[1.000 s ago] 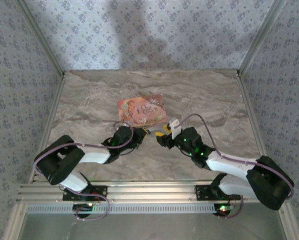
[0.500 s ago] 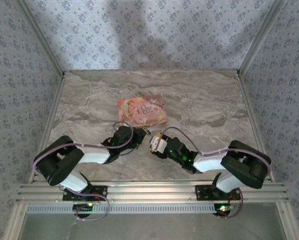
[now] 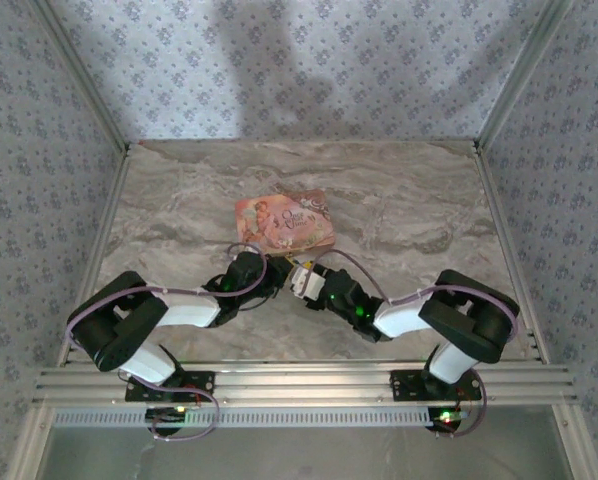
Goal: Unlock the padlock with the key
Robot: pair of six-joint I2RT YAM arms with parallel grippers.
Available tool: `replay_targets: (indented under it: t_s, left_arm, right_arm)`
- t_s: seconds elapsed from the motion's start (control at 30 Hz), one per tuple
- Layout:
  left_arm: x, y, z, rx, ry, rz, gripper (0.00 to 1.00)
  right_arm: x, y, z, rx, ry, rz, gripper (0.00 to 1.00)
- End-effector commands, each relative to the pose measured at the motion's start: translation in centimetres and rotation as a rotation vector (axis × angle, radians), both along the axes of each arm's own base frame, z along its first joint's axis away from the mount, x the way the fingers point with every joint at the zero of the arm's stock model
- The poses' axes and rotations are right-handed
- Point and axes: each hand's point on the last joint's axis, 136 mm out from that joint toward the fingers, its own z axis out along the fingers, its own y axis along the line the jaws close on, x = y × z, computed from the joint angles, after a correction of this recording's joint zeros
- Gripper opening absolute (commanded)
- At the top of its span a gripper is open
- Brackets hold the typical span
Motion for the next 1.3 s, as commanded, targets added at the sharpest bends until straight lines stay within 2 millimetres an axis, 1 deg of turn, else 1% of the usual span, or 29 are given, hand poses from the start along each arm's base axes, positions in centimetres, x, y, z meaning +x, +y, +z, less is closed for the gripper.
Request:
replay_targets:
  t_s: [0.0, 0.33, 0.63, 0.87, 1.07, 1.27]
  left_arm:
    - [-1.8, 0.0, -2.0, 0.011, 0.128, -0.027, 0.13]
    - [-1.7, 0.1, -2.0, 0.010, 0.133, -0.023, 0.12]
    - [-1.8, 0.0, -2.1, 0.011, 0.136, -0.025, 0.12]
    - [-1.8, 0.0, -2.3, 0.014, 0.140, -0.028, 0.12]
    - [-1.9, -0.1, -2.5, 0.016, 0.145, -0.032, 0.12]
    - [-2.0, -0.1, -2.9, 0.018, 0.154, -0.038, 0.12]
  right_arm:
    - [1.0, 0.6, 1.1, 0.034, -0.032, -0.027, 0.39]
    - [1.7, 0.0, 0.4, 0.030, -0.022, -0.071, 0.21]
    - [2.1, -0.1, 0.5, 0.052, -0.007, -0.084, 0.13]
    - [2.3, 0.0, 0.6, 0.075, 0.010, -0.095, 0.02]
    - [2.2, 0.0, 0.7, 0.113, 0.043, -0.106, 0.00]
    - [2.1, 0.4, 1.1, 0.224, 0.150, -0.122, 0.00]
